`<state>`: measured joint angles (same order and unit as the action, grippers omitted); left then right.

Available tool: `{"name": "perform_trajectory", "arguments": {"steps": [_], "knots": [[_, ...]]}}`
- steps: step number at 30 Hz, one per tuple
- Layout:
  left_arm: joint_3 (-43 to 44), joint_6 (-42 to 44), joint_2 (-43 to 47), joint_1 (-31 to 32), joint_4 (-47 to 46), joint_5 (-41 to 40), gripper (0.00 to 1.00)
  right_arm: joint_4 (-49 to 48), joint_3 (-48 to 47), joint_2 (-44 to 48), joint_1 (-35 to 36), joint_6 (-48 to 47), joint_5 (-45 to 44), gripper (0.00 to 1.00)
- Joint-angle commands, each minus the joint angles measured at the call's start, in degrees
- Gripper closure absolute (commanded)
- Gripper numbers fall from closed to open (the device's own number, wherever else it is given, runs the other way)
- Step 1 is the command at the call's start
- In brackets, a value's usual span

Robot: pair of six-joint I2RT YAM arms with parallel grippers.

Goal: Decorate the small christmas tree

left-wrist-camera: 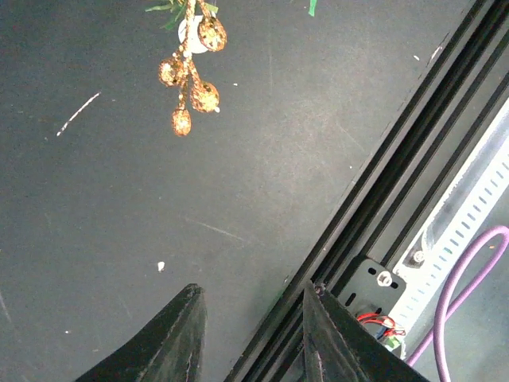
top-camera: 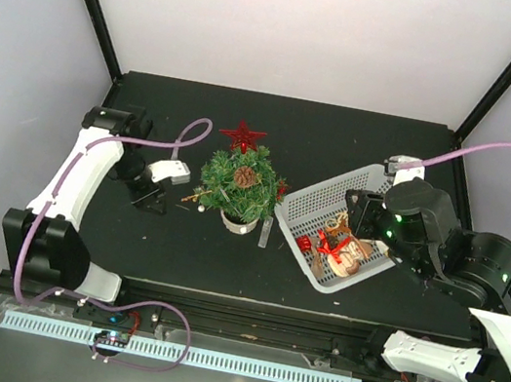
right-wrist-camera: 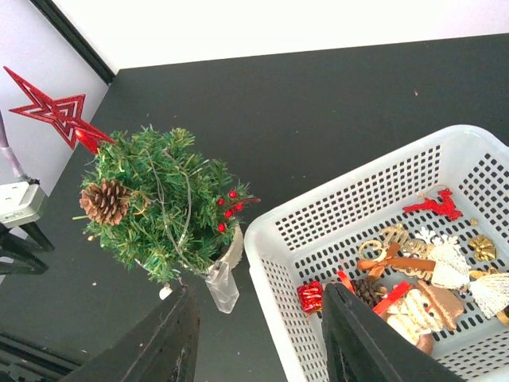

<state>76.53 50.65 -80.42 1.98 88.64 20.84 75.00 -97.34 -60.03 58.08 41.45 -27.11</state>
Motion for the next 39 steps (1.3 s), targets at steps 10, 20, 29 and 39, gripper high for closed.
{"name": "perform_trajectory", "arguments": {"steps": [10, 20, 29, 39], "knots": [[-0.9, -4.1, -4.0, 0.2, -9.9, 8.3, 0.73, 0.8, 0.3, 1.7, -0.3, 2.4, -1.7, 0.55], [-4.3, -2.3, -5.6, 1.1, -9.7, 8.7, 0.67, 1.8, 1.6, 3.3, -0.3, 4.5, -1.9, 0.55], [-4.6, -3.9, -7.4, 1.3, -11.7, 10.6, 0.85, 1.2, 1.5, 2.6, -0.3, 4.0, -1.9, 0.55], [-3.0, -5.2, -9.4, 3.1, -12.5, 13.1, 0.98, 1.5, 1.4, 2.3, -0.4, 4.3, -2.2, 0.55]]}}
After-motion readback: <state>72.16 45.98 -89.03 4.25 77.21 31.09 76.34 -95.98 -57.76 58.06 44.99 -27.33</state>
